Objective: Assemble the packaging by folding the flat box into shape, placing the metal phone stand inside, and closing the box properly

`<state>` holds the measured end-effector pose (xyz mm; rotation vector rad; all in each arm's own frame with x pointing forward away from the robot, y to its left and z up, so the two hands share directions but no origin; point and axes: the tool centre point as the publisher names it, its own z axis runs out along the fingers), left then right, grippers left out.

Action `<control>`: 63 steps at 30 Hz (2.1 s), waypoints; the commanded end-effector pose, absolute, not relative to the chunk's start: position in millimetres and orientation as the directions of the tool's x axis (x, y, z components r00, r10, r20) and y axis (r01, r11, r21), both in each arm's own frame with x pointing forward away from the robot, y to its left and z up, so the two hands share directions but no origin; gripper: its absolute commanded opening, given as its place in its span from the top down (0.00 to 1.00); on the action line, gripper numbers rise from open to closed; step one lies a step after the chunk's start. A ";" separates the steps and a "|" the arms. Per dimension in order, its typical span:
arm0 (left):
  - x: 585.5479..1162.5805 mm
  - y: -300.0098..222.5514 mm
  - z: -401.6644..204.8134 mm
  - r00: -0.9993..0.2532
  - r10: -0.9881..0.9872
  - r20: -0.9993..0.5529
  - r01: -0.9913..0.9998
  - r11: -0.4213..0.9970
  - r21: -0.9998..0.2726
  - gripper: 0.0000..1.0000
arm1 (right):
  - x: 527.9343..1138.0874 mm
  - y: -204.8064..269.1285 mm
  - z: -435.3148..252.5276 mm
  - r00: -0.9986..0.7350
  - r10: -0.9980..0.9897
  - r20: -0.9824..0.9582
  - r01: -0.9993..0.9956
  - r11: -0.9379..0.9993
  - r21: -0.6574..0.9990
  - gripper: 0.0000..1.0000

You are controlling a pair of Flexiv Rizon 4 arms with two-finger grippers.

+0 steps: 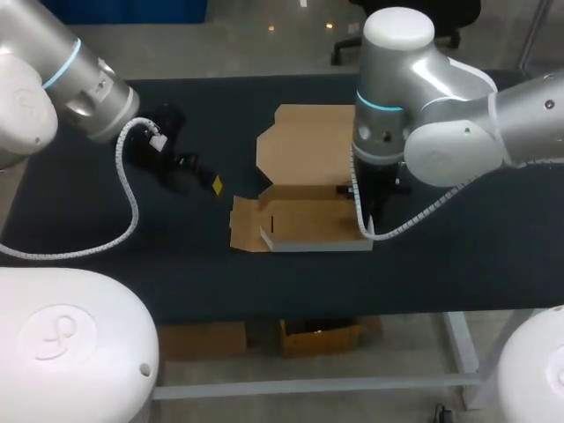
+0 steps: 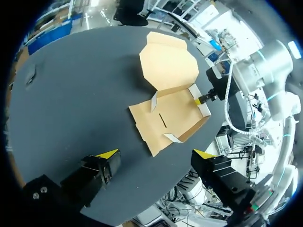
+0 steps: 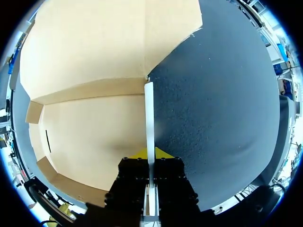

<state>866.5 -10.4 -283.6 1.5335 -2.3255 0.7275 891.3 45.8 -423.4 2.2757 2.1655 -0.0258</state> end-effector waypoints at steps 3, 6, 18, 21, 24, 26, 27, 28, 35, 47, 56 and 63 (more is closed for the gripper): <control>865.7 -19.1 -307.2 -0.212 -0.795 0.569 -0.975 0.129 -0.182 0.00 | 892.6 46.7 -424.6 0.049 0.999 -0.016 0.999 -0.050 -0.015 1.00; 865.5 -22.4 -316.1 -0.168 -0.795 0.583 -0.983 0.093 -0.157 0.00 | 892.6 46.7 -424.6 0.049 0.999 -0.016 0.999 -0.050 -0.015 1.00; 869.7 -34.1 -339.8 -0.029 -0.782 0.623 -0.999 -0.005 -0.053 0.54 | 892.6 46.7 -424.6 0.049 0.999 -0.016 0.999 -0.050 -0.015 1.00; 871.5 -37.3 -349.2 -0.037 -0.780 0.625 -0.998 0.001 -0.058 0.53 | 892.6 46.7 -424.6 0.049 0.999 -0.016 0.999 -0.050 -0.015 1.00; 875.6 -38.3 -356.7 -0.057 -0.770 0.636 -0.997 0.014 -0.071 0.55 | 892.6 46.7 -424.6 0.049 0.999 -0.016 0.999 -0.050 -0.015 1.00; 877.5 -38.6 -360.4 -0.075 -0.767 0.637 -0.996 0.027 -0.085 0.56 | 892.6 46.7 -424.6 0.049 0.999 -0.016 0.999 -0.050 -0.015 1.00; 878.7 -38.4 -362.4 -0.096 -0.759 0.644 -0.995 0.048 -0.091 0.57 | 892.6 46.7 -424.6 0.049 0.999 -0.016 0.999 -0.050 -0.015 1.00; 879.8 -38.0 -364.0 -0.097 -0.759 0.644 -0.995 0.049 -0.092 0.56 | 892.6 46.7 -424.6 0.049 0.999 -0.016 0.999 -0.050 -0.015 1.00; 884.6 -37.5 -372.6 -0.112 -0.752 0.649 -0.993 0.061 -0.101 0.58 | 892.6 46.7 -424.6 0.049 0.999 -0.016 0.999 -0.050 -0.015 1.00; 892.0 -45.9 -387.5 -0.137 -0.748 0.649 -0.990 0.081 -0.116 0.55 | 892.6 46.7 -424.6 0.049 0.999 -0.016 0.999 -0.050 -0.015 1.00; 896.3 -52.9 -397.6 -0.143 -0.735 0.662 -0.990 0.096 -0.107 0.58 | 892.6 46.7 -424.6 0.049 0.999 -0.016 0.999 -0.050 -0.015 1.00; 897.5 -57.8 -402.6 -0.137 -0.725 0.675 -0.991 0.100 -0.094 0.64 | 892.6 46.7 -424.6 0.049 0.999 -0.016 0.999 -0.050 -0.015 1.00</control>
